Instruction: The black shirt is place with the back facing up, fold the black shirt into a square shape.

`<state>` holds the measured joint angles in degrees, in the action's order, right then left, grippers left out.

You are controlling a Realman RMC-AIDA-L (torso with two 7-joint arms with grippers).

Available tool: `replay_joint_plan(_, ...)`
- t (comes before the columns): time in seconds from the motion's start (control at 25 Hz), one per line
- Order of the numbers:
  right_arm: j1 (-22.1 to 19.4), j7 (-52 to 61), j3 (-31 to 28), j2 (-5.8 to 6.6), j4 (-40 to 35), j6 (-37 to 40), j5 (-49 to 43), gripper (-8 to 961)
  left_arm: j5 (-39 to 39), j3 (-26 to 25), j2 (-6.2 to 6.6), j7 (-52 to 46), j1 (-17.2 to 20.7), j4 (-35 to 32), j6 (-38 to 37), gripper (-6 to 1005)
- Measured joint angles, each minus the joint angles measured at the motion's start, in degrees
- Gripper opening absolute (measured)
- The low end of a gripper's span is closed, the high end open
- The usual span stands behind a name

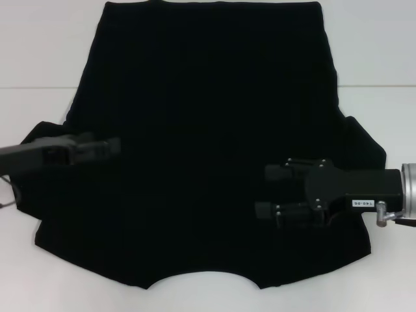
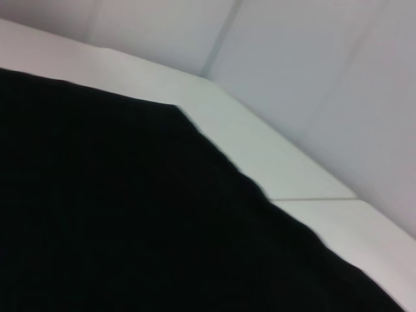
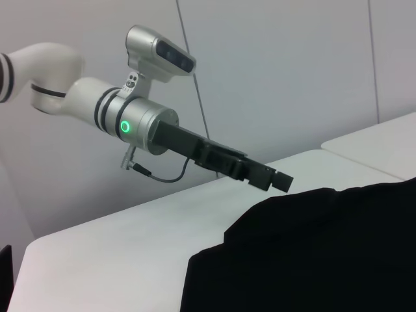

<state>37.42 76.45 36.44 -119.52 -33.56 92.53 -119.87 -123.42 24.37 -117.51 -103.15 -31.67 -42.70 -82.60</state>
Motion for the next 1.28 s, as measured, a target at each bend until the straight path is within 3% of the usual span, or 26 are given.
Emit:
replay_joint_plan(0.44, 1.61, 0.01, -0.06, -0.02, 1.94, -2.64, 0.0, 895, -7.28, -0.09, 0.0, -15.3, 1.42, -3.71, 15.43, 878)
replay_joint_plan(0.84, 2.01, 0.01, -0.06, -0.01, 2.36, -3.69, 0.66, 894, -12.71, 0.14, 0.0, -22.05, 1.07, -4.28, 22.76, 866)
replay_joint_plan(1.28, 2.24, 0.01, -0.05, -0.01, 2.39, -3.92, 0.7, 894, -13.8, 0.5, -0.37, -22.58, 1.15, -2.4, 27.42, 853)
